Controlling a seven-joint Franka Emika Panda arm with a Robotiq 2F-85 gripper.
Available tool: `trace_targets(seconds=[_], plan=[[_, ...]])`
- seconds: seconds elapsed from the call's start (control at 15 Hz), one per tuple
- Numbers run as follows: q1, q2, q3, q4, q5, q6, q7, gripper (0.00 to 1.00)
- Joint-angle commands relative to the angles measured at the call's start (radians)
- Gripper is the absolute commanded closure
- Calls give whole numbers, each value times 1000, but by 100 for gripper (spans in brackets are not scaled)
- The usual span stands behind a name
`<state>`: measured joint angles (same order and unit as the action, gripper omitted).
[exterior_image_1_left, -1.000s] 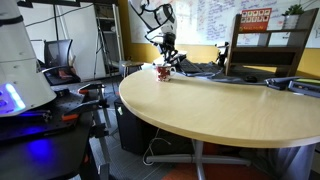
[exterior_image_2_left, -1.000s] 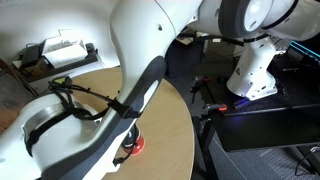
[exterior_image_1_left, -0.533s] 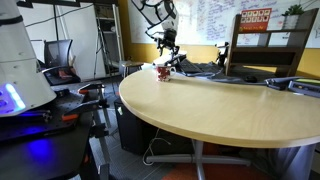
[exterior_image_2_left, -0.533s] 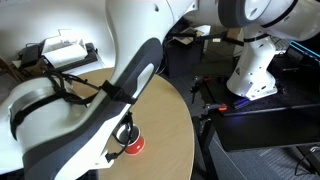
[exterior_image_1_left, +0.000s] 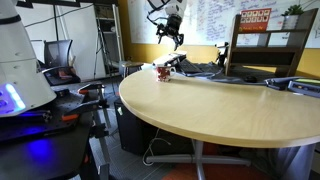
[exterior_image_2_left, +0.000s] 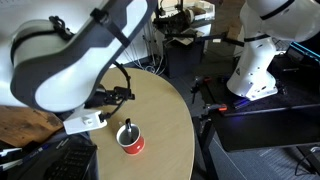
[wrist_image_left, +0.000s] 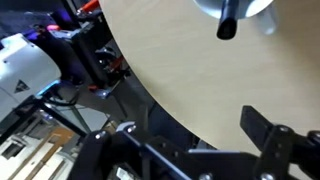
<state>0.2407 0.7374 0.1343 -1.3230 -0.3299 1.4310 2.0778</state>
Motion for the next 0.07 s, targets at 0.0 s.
trace_targets(seconds=[0.0], plan=[[-15,-202,-59,-252,56,176,-15,0]])
